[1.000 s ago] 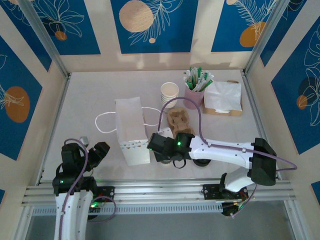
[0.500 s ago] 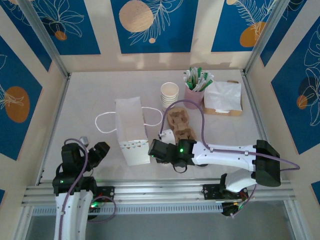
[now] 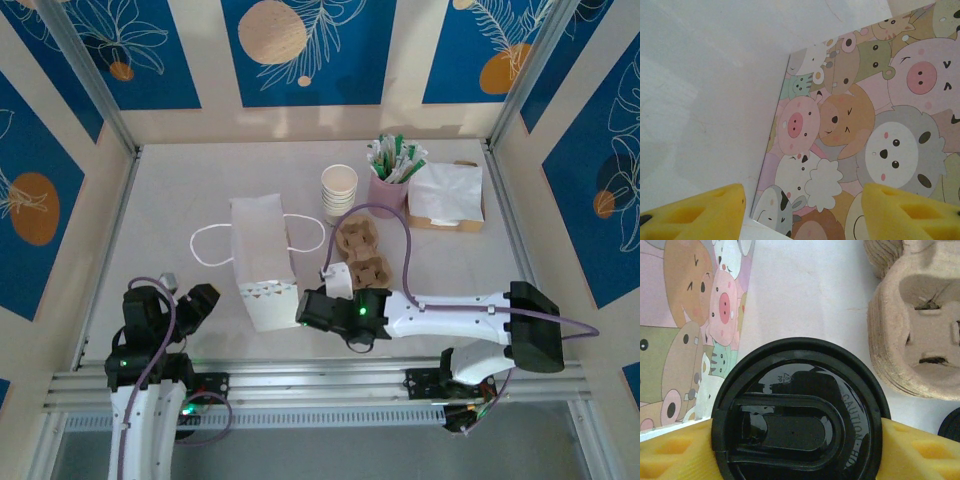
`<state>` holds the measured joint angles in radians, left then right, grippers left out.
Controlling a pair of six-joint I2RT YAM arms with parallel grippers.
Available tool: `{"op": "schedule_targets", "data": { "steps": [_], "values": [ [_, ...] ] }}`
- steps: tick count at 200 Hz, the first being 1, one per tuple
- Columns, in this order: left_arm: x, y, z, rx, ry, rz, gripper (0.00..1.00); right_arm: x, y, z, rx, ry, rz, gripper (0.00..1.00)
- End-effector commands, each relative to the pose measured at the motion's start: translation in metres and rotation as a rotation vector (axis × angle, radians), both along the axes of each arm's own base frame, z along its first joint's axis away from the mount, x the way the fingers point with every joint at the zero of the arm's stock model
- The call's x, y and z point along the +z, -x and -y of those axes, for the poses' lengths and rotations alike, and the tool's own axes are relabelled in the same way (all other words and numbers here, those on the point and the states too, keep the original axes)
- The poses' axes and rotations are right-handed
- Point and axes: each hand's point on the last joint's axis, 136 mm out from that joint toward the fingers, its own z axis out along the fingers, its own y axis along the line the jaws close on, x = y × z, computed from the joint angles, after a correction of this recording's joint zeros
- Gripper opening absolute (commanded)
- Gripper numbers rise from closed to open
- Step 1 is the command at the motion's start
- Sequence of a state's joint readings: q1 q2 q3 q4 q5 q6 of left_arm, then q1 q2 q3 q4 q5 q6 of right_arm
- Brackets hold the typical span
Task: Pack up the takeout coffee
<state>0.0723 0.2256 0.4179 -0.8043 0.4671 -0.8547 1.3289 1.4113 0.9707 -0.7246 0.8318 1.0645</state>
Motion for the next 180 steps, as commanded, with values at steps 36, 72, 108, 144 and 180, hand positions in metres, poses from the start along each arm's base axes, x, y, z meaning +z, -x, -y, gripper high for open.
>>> {"op": "schedule_targets", "data": {
  "steps": [36, 72, 108, 144, 180],
  "values": [
    [0.0, 0.0, 0.001, -0.016, -0.015, 0.001, 0.62, -0.073, 0.036, 0.065, -0.083, 0.334, -0.211, 0.67],
    [0.003, 0.001, 0.001, -0.019, -0.016, 0.005, 0.62, -0.035, 0.027, 0.042, -0.045, 0.197, -0.186, 0.67],
    [0.006, 0.001, 0.001, -0.018, -0.015, 0.012, 0.62, 0.018, 0.012, 0.03, -0.033, 0.0, -0.196, 0.67],
    [0.01, -0.002, 0.001, -0.013, -0.015, 0.022, 0.62, 0.063, 0.005, 0.046, -0.047, -0.118, -0.171, 0.67],
    [0.009, -0.006, 0.003, -0.023, -0.002, 0.026, 0.61, 0.092, -0.001, 0.086, -0.107, -0.133, -0.154, 0.66]
  ]
}}
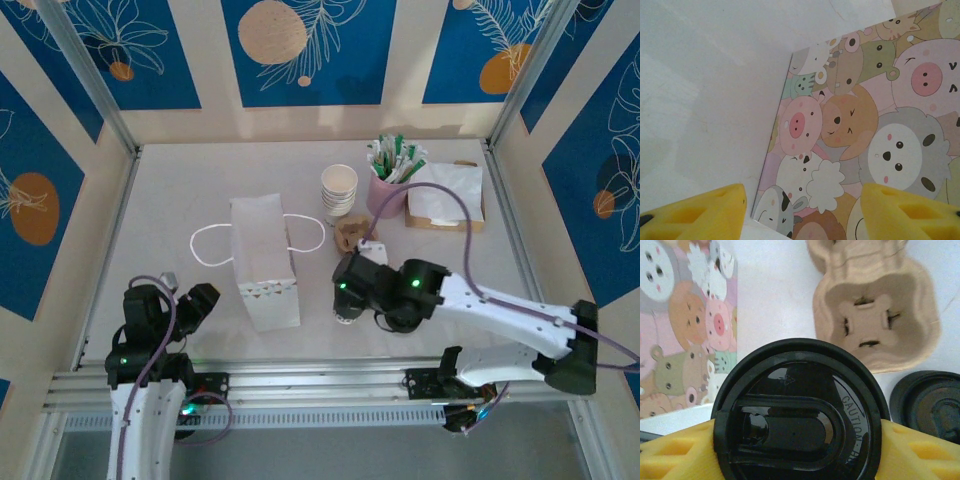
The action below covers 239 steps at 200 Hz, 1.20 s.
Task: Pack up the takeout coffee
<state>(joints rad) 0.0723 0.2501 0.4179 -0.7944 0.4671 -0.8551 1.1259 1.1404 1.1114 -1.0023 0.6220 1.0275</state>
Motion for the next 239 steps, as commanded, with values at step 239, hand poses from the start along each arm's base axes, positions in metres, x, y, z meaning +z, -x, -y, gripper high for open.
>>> {"op": "schedule_targets", "data": {
  "steps": [239],
  "values": [
    [-0.042, -0.021, 0.074, -0.257, 0.08, -0.073, 0.62, -0.056, -0.11, 0.187, -0.46, 0.204, 0.011, 0.66]
  ]
}}
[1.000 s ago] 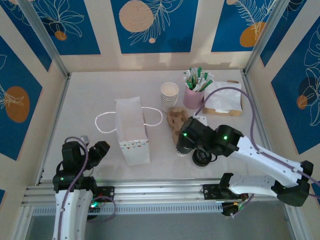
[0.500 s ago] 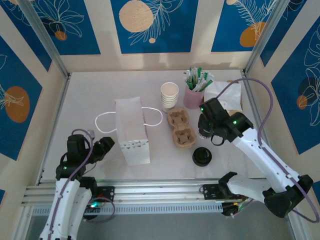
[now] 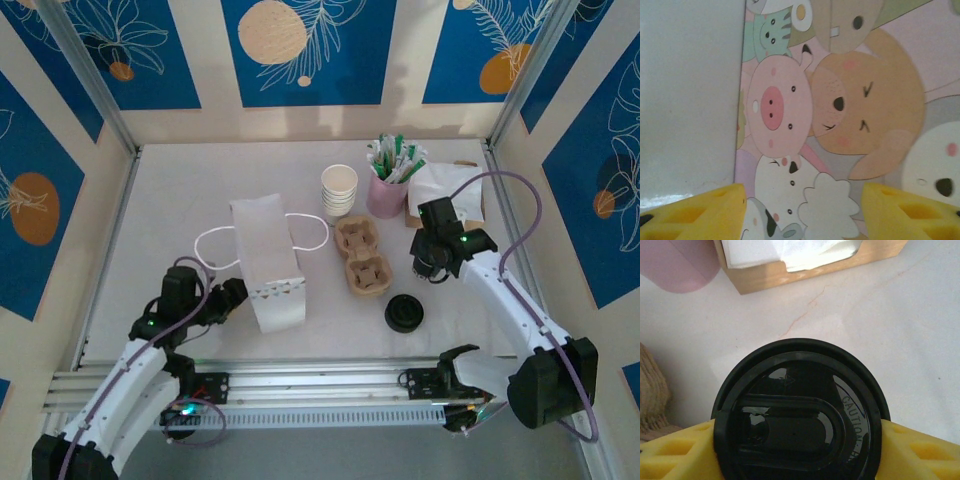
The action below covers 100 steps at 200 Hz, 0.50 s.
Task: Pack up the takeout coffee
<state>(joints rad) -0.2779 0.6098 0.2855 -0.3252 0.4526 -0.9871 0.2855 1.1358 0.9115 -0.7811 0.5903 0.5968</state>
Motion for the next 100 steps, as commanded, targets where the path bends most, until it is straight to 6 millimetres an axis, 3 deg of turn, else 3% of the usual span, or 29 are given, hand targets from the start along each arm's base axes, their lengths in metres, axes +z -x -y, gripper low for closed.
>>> {"op": "schedule_targets", "data": {
  "steps": [1, 74, 100],
  "values": [
    [-0.002, 0.0, 0.006, 0.005, 0.013, 0.017, 0.62, -0.008, -0.002, 0.002, 0.001, 0.009, 0.001, 0.66],
    [-0.018, 0.013, 0.045, -0.094, -0.002, 0.038, 0.66, -0.016, 0.007, 0.012, -0.033, 0.045, -0.03, 0.7],
    [-0.024, 0.015, 0.047, -0.102, -0.011, 0.023, 0.7, -0.017, 0.01, 0.01, -0.031, 0.021, -0.036, 0.72]
  ]
}}
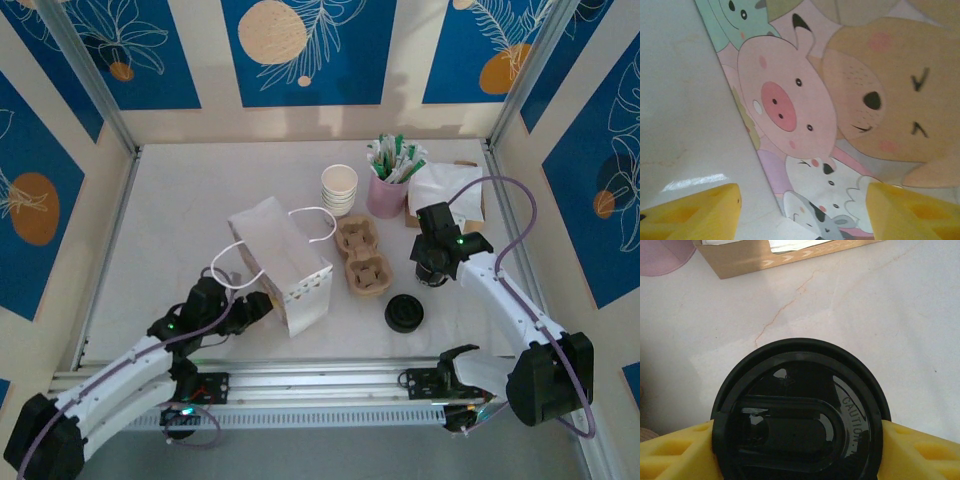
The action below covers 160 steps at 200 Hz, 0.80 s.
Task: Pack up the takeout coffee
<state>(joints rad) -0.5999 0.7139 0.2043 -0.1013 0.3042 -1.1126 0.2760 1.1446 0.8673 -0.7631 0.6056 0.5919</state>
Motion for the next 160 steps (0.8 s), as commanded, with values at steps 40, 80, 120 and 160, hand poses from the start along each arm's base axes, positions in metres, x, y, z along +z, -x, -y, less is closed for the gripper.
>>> {"op": "schedule_targets", "data": {
  "steps": [40, 80, 120, 160],
  "values": [
    [-0.004, -0.002, -0.027, 0.099, -0.122, 0.022, 0.72, 0.007, 0.01, -0.003, -0.006, -0.05, 0.008, 0.83],
    [0.004, 0.002, -0.067, 0.204, -0.288, 0.048, 0.61, 0.026, 0.014, -0.006, 0.005, -0.077, 0.027, 0.92],
    [0.019, -0.002, -0.103, 0.316, -0.439, 0.07, 0.55, 0.058, 0.016, -0.009, 0.042, -0.094, 0.066, 0.97],
    [0.028, -0.011, -0.119, 0.456, -0.378, 0.071, 0.47, 0.091, 0.013, -0.045, 0.229, -0.185, 0.117, 0.92]
  ]
}}
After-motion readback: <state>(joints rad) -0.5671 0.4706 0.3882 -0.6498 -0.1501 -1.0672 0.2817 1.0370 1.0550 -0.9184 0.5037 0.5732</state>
